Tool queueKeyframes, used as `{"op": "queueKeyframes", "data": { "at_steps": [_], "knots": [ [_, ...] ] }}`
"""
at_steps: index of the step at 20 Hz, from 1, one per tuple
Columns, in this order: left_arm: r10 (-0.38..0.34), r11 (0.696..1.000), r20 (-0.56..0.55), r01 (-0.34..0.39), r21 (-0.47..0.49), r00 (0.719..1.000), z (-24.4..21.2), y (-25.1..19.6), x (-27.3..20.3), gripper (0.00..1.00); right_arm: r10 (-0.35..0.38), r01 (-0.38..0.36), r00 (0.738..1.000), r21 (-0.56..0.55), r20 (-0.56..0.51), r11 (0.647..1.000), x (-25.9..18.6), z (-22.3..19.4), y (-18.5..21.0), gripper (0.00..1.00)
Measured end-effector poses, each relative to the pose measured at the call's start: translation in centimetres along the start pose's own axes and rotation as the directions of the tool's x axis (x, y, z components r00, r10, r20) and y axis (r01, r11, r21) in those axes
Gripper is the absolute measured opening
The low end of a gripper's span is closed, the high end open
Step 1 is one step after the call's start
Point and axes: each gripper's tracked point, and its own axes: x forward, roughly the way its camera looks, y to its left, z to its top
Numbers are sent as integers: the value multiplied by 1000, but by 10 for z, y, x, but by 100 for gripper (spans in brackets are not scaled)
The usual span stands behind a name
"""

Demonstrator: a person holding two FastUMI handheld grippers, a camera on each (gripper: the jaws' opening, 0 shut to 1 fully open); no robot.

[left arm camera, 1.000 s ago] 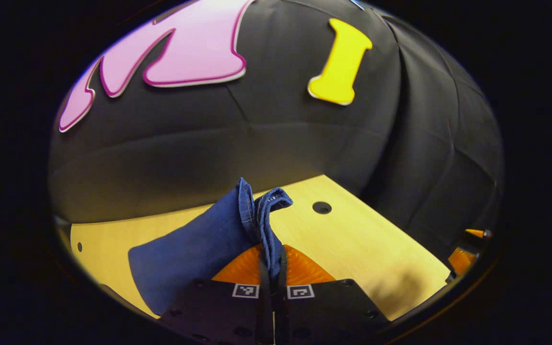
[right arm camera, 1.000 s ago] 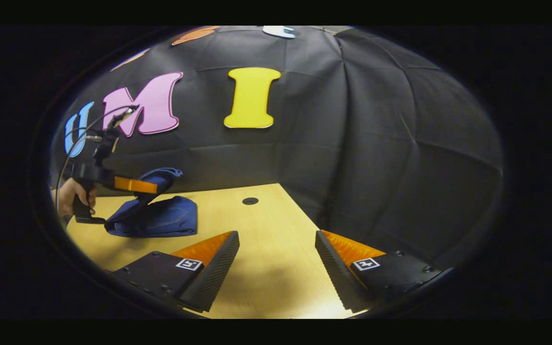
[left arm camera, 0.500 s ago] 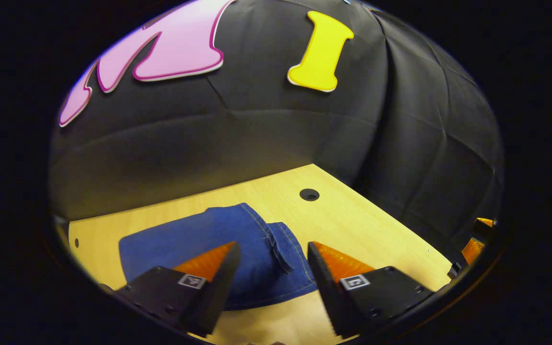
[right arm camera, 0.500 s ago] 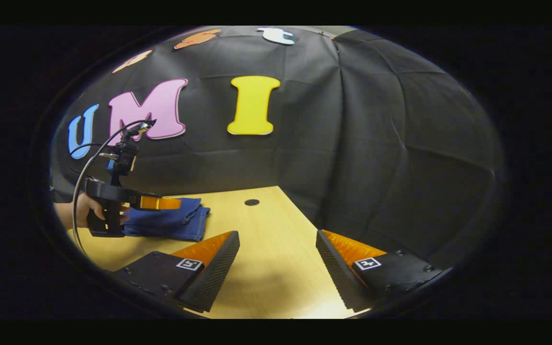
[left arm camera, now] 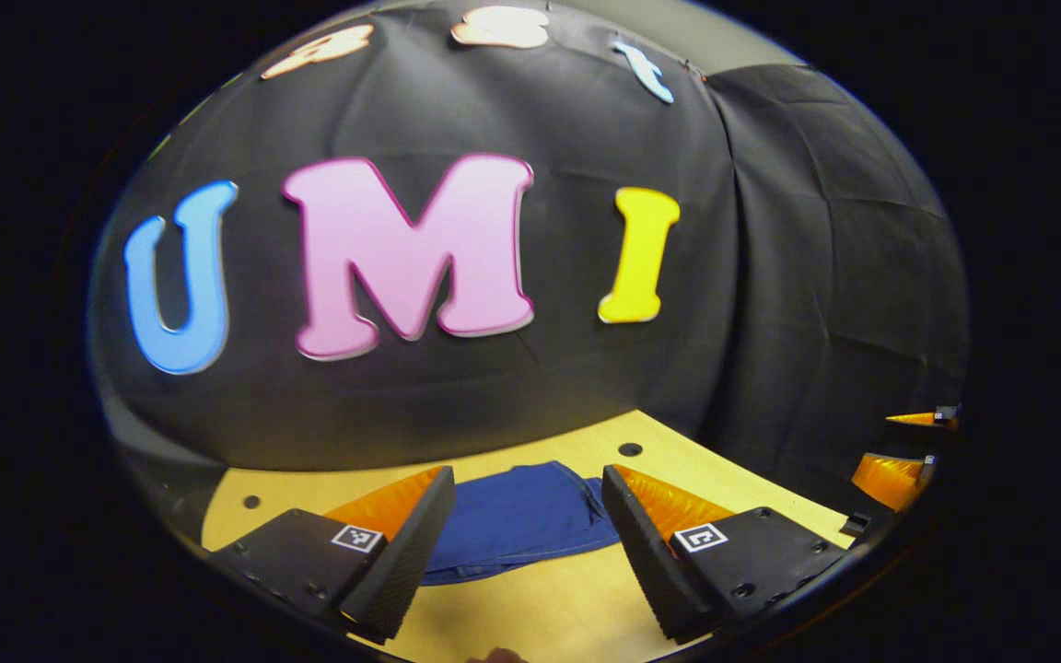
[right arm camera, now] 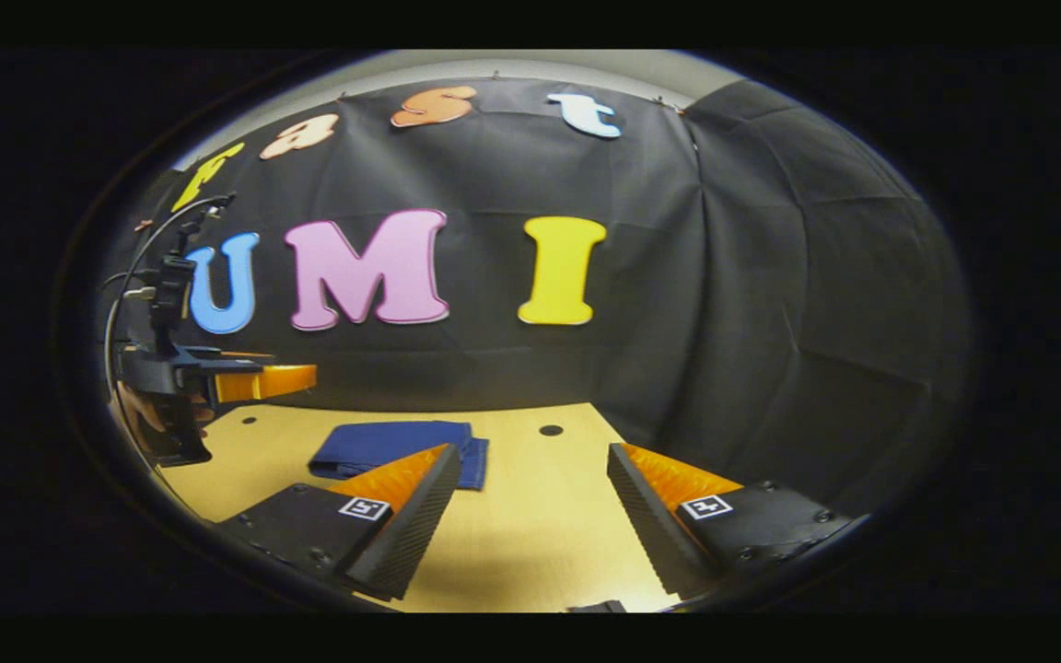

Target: Grasp the waist and the cuffs of the jeans and fold them to make the two legs overlap; first hold the waist and fold one-third of the jeans toward the cuffs, then hold the cuffs and fold the remaining one-third in the same direction to finish folding.

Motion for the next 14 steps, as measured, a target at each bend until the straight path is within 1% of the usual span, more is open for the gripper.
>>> {"op": "queueKeyframes", "data": {
  "at_steps": [3, 4, 7, 10, 11, 12, 13, 14],
  "knots": [
    [63, 996, 82, -58, -65, 995, 27, 32, -90, 99, 39, -38, 997, -30, 59, 999, -39, 43, 30, 98],
    [98, 993, 108, -90, -80, 989, 33, 45, -117, 99, 53, -51, 995, -36, 83, 998, -52, 56, 39, 98],
    [198, 979, 164, -188, -75, 967, 32, 79, -191, 99, 101, -96, 986, -38, 136, 995, -90, 78, 70, 98],
    [279, 960, 159, -270, -74, 947, 14, 98, -256, 99, 117, -117, 983, -14, 142, 993, -125, 72, 91, 98],
    [298, 954, 157, -288, -81, 942, 5, 100, -276, 100, 124, -124, 982, -9, 142, 992, -135, 69, 99, 98],
    [311, 950, 153, -300, -90, 938, -4, 101, -293, 99, 134, -133, 980, -12, 145, 991, -146, 66, 106, 95],
    [325, 944, 142, -312, -108, 935, -16, 99, -309, 99, 145, -143, 979, -25, 144, 989, -154, 60, 112, 98],
    [334, 940, 129, -319, -125, 934, -27, 97, -320, 99, 155, -150, 980, -45, 128, 988, -159, 49, 116, 94]
  ]
}}
